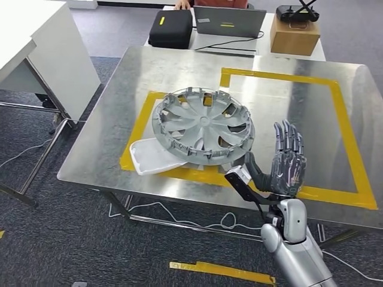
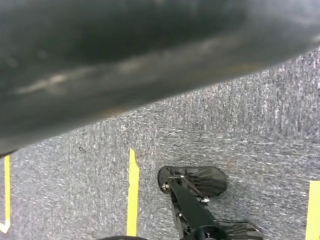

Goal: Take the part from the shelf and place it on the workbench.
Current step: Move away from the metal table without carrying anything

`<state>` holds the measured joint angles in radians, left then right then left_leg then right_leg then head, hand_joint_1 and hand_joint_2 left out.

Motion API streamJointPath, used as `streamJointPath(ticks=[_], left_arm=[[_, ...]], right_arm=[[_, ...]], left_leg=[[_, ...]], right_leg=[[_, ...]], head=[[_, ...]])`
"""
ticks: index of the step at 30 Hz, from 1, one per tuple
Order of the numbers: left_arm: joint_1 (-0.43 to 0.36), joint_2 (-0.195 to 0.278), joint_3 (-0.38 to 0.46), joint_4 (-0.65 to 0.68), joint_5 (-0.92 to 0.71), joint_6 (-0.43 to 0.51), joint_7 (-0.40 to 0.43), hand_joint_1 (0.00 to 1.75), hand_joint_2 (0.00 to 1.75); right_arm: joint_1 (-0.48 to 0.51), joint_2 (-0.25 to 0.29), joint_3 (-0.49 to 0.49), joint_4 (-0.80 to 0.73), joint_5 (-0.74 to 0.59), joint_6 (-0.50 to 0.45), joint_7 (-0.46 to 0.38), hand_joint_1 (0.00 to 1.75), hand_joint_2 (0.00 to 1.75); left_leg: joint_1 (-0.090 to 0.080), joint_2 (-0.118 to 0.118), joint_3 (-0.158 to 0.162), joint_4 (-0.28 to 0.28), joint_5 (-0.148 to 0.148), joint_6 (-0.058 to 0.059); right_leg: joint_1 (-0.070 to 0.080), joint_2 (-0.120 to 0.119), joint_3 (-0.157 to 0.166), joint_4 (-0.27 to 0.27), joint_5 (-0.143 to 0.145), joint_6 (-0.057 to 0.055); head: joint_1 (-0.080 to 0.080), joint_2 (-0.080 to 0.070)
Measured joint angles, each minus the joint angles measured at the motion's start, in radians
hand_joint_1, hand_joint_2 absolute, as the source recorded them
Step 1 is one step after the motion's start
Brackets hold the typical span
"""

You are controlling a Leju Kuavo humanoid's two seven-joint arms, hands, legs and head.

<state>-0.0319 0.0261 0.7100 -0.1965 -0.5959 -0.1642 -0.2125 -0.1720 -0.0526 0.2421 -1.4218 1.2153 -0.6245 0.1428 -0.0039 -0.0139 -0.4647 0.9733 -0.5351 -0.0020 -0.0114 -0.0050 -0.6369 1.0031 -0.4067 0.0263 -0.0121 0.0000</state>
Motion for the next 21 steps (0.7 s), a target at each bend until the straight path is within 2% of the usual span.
streamJointPath(ticks=[1,2,3,4,6,7,8,9,10,11,13,14,15,16,17,18,19,21], left_arm=[[0.001,0.0,0.0,0.0,0.0,0.0,0.0,0.0,0.0],[0.002,0.001,0.0,0.0,0.0,0.0,0.0,0.0,0.0],[0.002,0.001,0.0,0.0,0.0,0.0,0.0,0.0,0.0],[0.002,0.001,0.0,0.0,0.0,0.0,0.0,0.0,0.0],[0.001,0.001,0.0,0.0,0.0,0.0,0.0,0.0,0.0],[0.002,0.001,0.0,0.0,0.0,0.0,0.0,0.0,0.0],[0.003,0.001,0.0,0.0,0.0,0.0,0.0,0.0,0.0],[0.003,0.0,0.0,0.0,0.0,0.0,0.0,0.0,0.0],[0.003,0.0,0.001,0.0,0.0,0.0,0.0,0.0,0.0],[0.003,0.0,0.001,0.0,0.0,0.001,0.001,0.0,0.0],[0.003,-0.001,0.002,0.0,0.0,0.001,0.001,0.0,0.0],[0.004,-0.002,0.002,0.0,0.0,0.002,0.001,0.0,0.0],[0.004,-0.003,0.004,0.0,0.0,0.002,0.001,0.0,0.0],[0.004,-0.003,0.005,0.0,0.0,0.003,0.002,0.0,0.0],[0.005,-0.003,0.006,0.0,0.0,0.004,0.002,0.0,0.0],[0.006,-0.003,0.007,0.001,0.0,0.004,0.002,0.0,0.0],[0.007,-0.003,0.007,0.001,0.0,0.004,0.002,0.0,0.0],[0.008,-0.003,0.009,0.001,0.0,0.004,0.003,0.0,0.0]], right_arm=[[0.0,0.0,0.0,0.0,0.0,0.0,0.0,0.0,0.0],[0.001,-0.001,-0.001,0.0,0.0,0.0,0.001,0.0,0.0],[0.001,-0.001,-0.002,0.0,0.0,0.001,0.001,0.0,0.0],[0.001,-0.002,-0.003,0.0,0.0,0.001,0.001,0.0,0.0],[0.002,-0.002,-0.005,0.0,0.0,0.001,0.002,0.0,0.0],[0.002,-0.002,-0.006,0.0,-0.001,0.001,0.002,0.0,0.0],[0.003,-0.002,-0.007,0.0,-0.001,0.002,0.002,0.0,0.0],[0.003,-0.002,-0.007,0.0,-0.002,0.003,0.003,0.0,0.0],[0.003,-0.002,-0.007,0.0,-0.003,0.005,0.004,0.0,0.0],[0.002,-0.002,-0.007,0.0,-0.004,0.007,0.004,0.0,0.0],[-0.002,-0.002,-0.007,0.0,-0.005,0.011,0.005,0.0,0.0],[-0.003,-0.002,-0.007,0.0,-0.007,0.012,0.005,0.0,0.0],[-0.004,-0.002,-0.007,0.0,-0.009,0.013,0.005,0.0,0.0],[-0.003,-0.002,-0.007,0.0,-0.011,0.014,0.006,0.0,0.0],[-0.003,-0.002,-0.007,0.001,-0.013,0.015,0.006,0.0,0.0],[-0.004,-0.002,-0.007,0.001,-0.014,0.015,0.007,0.0,0.0],[-0.005,-0.002,-0.007,0.001,-0.015,0.016,0.007,0.0,0.0],[-0.004,-0.002,-0.008,0.001,-0.017,0.017,0.008,0.0,0.0]], left_leg=[[0.0,0.001,-0.006,-0.002,0.007,0.006],[-0.001,0.003,-0.012,-0.005,0.016,0.014],[0.0,0.006,-0.021,-0.007,0.026,0.023],[0.0,0.008,-0.032,-0.01,0.037,0.03],[-0.003,0.01,-0.057,-0.009,0.056,0.038],[-0.005,0.01,-0.07,-0.008,0.066,0.039],[-0.007,0.01,-0.083,-0.007,0.075,0.04],[-0.008,0.01,-0.095,-0.006,0.084,0.039],[-0.009,0.01,-0.106,-0.005,0.093,0.038],[-0.01,0.01,-0.115,-0.003,0.1,0.036],[-0.012,0.009,-0.129,0.003,0.112,0.028],[-0.013,0.009,-0.133,0.006,0.119,0.023],[-0.012,0.009,-0.137,0.007,0.126,0.018],[-0.011,0.009,-0.14,0.007,0.132,0.012],[-0.01,0.009,-0.144,0.011,0.128,0.006],[-0.008,0.009,-0.152,0.025,0.11,0.0],[-0.006,0.009,-0.165,0.058,0.074,-0.005],[0.0,0.009,-0.201,0.178,-0.022,-0.015]], right_leg=[[-0.002,0.0,-0.002,-0.001,0.006,0.006],[-0.004,0.001,-0.009,0.004,-0.001,0.011],[-0.005,0.002,-0.02,0.023,-0.026,0.014],[-0.005,0.003,-0.037,0.064,-0.067,0.017],[-0.005,0.003,-0.072,0.191,-0.164,0.02],[-0.004,0.003,-0.081,0.249,-0.189,0.021],[-0.004,0.003,-0.078,0.282,-0.19,0.021],[-0.003,0.003,-0.059,0.28,-0.172,0.019],[-0.002,0.003,-0.021,0.241,-0.144,0.016],[0.0,0.004,0.031,0.173,-0.122,0.012],[0.005,0.004,0.136,0.025,-0.118,0.005],[0.007,0.004,0.165,-0.02,-0.127,0.002],[0.01,0.004,0.176,-0.041,-0.132,-0.001],[0.01,0.003,0.171,-0.045,-0.129,-0.006],[0.009,0.001,0.166,-0.047,-0.121,-0.014],[0.008,0.0,0.159,-0.049,-0.112,-0.022],[0.007,-0.002,0.15,-0.051,-0.102,-0.03],[0.008,-0.003,0.128,-0.05,-0.082,-0.037]], head=[[0.0,0.0],[0.0,0.0],[0.002,0.0],[0.003,0.0],[0.005,0.0],[0.005,0.0],[0.005,0.0],[0.005,0.0],[0.005,0.0],[0.005,0.0],[0.004,0.0],[0.004,0.0],[0.004,0.0],[0.004,0.0],[0.004,0.0],[0.002,0.0],[0.001,0.0],[0.0,0.0]])
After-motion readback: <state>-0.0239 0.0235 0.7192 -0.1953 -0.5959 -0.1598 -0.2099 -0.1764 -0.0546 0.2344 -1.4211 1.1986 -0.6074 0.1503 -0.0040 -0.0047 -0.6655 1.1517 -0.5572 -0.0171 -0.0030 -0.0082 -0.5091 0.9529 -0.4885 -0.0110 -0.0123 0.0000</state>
